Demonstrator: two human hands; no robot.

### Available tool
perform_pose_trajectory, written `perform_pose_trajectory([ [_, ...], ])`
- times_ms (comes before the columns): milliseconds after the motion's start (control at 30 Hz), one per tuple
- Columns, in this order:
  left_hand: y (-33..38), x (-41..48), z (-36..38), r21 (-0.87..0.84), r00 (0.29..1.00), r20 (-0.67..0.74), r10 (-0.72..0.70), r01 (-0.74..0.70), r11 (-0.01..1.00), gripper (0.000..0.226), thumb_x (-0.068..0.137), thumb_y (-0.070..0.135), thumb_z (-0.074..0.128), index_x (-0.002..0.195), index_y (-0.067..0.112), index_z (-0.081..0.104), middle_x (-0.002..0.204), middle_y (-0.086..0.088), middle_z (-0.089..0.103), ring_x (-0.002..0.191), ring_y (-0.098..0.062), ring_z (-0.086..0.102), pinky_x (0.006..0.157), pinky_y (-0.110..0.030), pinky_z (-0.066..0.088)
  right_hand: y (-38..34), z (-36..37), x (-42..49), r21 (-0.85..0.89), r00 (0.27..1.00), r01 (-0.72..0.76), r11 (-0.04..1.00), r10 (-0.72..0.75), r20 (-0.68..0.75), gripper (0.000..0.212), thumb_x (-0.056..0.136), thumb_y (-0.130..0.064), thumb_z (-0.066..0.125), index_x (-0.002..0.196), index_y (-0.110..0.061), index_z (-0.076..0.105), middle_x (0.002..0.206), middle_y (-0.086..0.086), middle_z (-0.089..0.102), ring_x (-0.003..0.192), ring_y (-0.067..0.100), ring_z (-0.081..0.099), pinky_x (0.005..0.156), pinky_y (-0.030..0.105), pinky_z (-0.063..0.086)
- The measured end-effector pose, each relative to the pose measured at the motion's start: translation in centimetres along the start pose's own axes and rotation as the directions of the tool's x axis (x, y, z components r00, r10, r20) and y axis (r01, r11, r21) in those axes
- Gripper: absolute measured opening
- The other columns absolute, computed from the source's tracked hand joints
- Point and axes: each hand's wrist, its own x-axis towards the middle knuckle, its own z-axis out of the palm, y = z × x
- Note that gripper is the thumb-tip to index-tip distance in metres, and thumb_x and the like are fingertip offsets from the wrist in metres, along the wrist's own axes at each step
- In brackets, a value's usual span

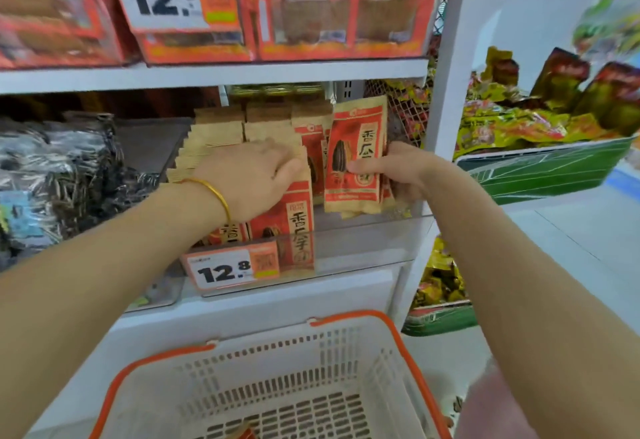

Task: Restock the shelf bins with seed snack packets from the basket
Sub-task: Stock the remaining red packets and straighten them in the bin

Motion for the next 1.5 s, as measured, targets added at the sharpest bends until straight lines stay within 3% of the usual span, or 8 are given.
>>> perform_pose_trajectory([
  [200, -0.2, 0.4, 0.3, 0.051, 1.000, 0.007, 0.015, -0.015, 0.999, 0.059, 0.096, 0.048, 0.009, 0.147, 0.021, 0.023, 0.156, -0.004, 0.020, 0.143, -0.019, 0.019, 0.115, -0.040, 0.020, 2.8, 3.3, 5.8, -0.131, 0.996, 0.086, 0.988, -0.089, -0.018, 0.076, 0.074, -0.004, 0.077, 0.134, -0.010, 0.030, 0.117, 0.002, 0.057, 0.120, 0.025, 0.053, 0.100, 0.045, 0.045],
  [267, -0.2, 0.5, 0.4, 0.047, 1.000, 0.004, 0.027, -0.027, 0.999, 0.060, 0.096, 0.047, 0.008, 0.148, 0.021, 0.022, 0.156, -0.004, 0.019, 0.143, -0.018, 0.017, 0.116, -0.039, 0.019, 3.1, 3.7, 6.6, -0.309, 0.998, 0.006, 0.951, -0.025, -0.056, 0.072, 0.075, -0.013, 0.077, 0.133, -0.011, 0.035, 0.122, -0.001, 0.053, 0.122, 0.024, 0.049, 0.099, 0.043, 0.046],
  [701, 0.0, 0.5, 0.5, 0.014, 1.000, 0.005, 0.012, -0.012, 1.000, 0.059, 0.097, 0.047, 0.010, 0.148, 0.021, 0.022, 0.156, -0.004, 0.020, 0.143, -0.018, 0.016, 0.117, -0.036, 0.016, 3.0, 3.8, 7.0, -0.266, 0.991, -0.136, 0.954, 0.131, -0.036, 0.079, 0.071, -0.015, 0.081, 0.134, -0.013, 0.034, 0.131, 0.007, 0.051, 0.116, 0.028, 0.053, 0.085, 0.039, 0.054],
  [867, 0.2, -1.1, 0.2, -0.033, 0.977, -0.204, 0.061, -0.069, 0.997, 0.064, 0.094, 0.052, 0.011, 0.138, 0.016, 0.042, 0.147, -0.006, 0.038, 0.135, -0.022, 0.033, 0.110, -0.037, 0.027, 1.1, 3.1, 1.2, -0.370, 0.975, 0.073, 0.926, -0.144, -0.167, 0.087, 0.071, -0.019, 0.082, 0.140, -0.009, 0.029, 0.133, 0.009, 0.049, 0.122, 0.025, 0.049, 0.093, 0.033, 0.044],
  [1034, 0.2, -10.2, 3.0, -0.080, 0.822, -0.505, 0.264, -0.349, 0.934, 0.037, 0.094, 0.025, 0.039, 0.113, 0.002, 0.063, 0.119, -0.013, 0.060, 0.106, -0.031, 0.056, 0.090, -0.045, 0.043, 2.2, 5.3, -10.2, -0.245, 0.902, 0.372, 0.895, -0.411, -0.132, 0.031, 0.080, -0.013, 0.073, 0.105, -0.019, 0.056, 0.088, 0.003, 0.061, 0.076, 0.021, 0.064, 0.065, 0.037, 0.057],
  [1234, -3.7, -17.7, 13.4, -0.088, 0.939, 0.216, 0.268, -0.255, 0.963, 0.041, 0.085, 0.031, 0.032, 0.097, 0.013, 0.067, 0.099, -0.005, 0.066, 0.090, -0.027, 0.063, 0.065, -0.040, 0.054, 12.3, 16.0, -9.2, -0.545, 0.872, 0.206, 0.813, 0.100, 0.480, 0.020, 0.089, -0.016, 0.062, 0.107, -0.013, 0.058, 0.090, 0.001, 0.059, 0.071, 0.018, 0.062, 0.064, 0.036, 0.057],
  [1434, -7.2, -19.8, 18.2, 0.020, 0.835, 0.546, 0.073, -0.100, 0.995, 0.038, 0.098, 0.037, 0.031, 0.130, 0.023, 0.046, 0.126, 0.002, 0.050, 0.113, -0.020, 0.046, 0.084, -0.035, 0.046, 25.6, 24.9, -7.1, -0.729, 0.696, 0.104, 0.676, 0.474, 0.539, 0.037, 0.095, -0.019, 0.053, 0.126, 0.000, 0.047, 0.097, 0.012, 0.056, 0.066, 0.014, 0.055, 0.052, 0.024, 0.041],
  [1501, -7.7, -20.6, 18.5, 0.035, 0.813, 0.580, 0.054, -0.091, 0.995, 0.038, 0.099, 0.037, 0.030, 0.131, 0.022, 0.044, 0.125, 0.001, 0.049, 0.112, -0.020, 0.046, 0.085, -0.034, 0.045, 28.4, 27.3, -6.9, -0.749, 0.720, 0.174, 0.639, 0.436, 0.540, 0.043, 0.092, -0.022, 0.056, 0.129, -0.002, 0.048, 0.121, 0.014, 0.056, 0.099, 0.025, 0.058, 0.076, 0.032, 0.048],
])
